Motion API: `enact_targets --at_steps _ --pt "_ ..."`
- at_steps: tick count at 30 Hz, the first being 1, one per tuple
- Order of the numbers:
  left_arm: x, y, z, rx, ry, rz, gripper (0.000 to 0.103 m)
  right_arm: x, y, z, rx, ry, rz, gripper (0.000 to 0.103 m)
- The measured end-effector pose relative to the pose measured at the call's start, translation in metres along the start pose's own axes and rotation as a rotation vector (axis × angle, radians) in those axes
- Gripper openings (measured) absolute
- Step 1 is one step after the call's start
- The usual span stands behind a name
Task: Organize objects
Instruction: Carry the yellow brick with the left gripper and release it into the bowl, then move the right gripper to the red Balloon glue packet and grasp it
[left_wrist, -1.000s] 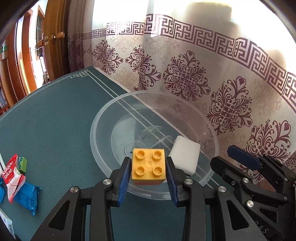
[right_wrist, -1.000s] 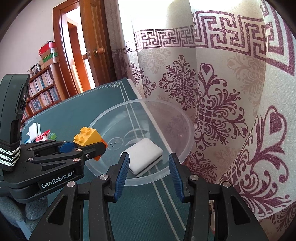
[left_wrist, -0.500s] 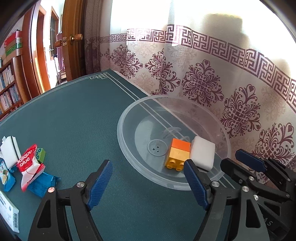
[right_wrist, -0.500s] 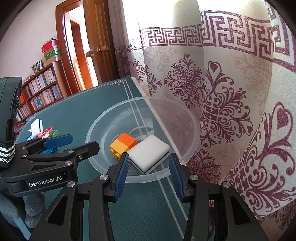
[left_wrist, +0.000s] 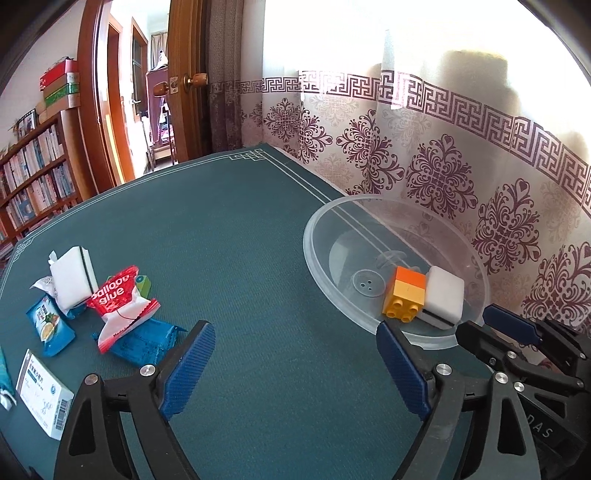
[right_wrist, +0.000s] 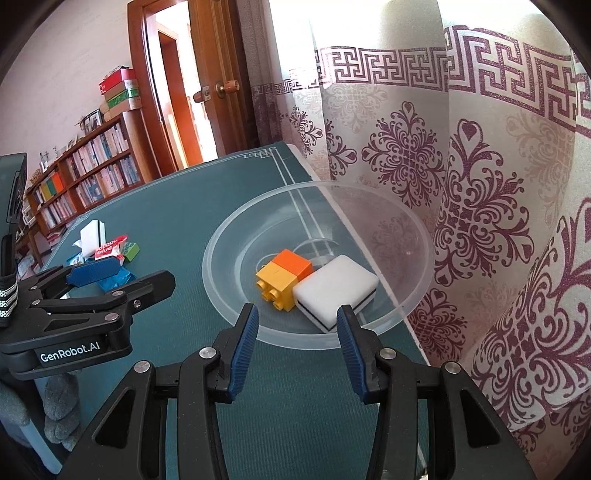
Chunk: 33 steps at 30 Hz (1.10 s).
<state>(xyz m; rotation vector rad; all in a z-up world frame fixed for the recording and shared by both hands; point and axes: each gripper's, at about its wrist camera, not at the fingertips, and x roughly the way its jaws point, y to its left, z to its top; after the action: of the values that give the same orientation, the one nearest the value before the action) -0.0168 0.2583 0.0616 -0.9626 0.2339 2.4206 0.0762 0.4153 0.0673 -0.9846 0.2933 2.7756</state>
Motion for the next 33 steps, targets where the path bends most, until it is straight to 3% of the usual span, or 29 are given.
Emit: enact_targets --at_steps 8,33 --pt "-0.013 0.031 -0.010 -0.057 -0.004 0.044 0.093 0.009 0.015 -0.007 -0.018 0.049 0.031 0.046" --pt "-0.044 0.151 -0.035 -0.269 -0.044 0.235 0.095 0.032 0.103 0.014 -0.118 0.074 0.175 0.048"
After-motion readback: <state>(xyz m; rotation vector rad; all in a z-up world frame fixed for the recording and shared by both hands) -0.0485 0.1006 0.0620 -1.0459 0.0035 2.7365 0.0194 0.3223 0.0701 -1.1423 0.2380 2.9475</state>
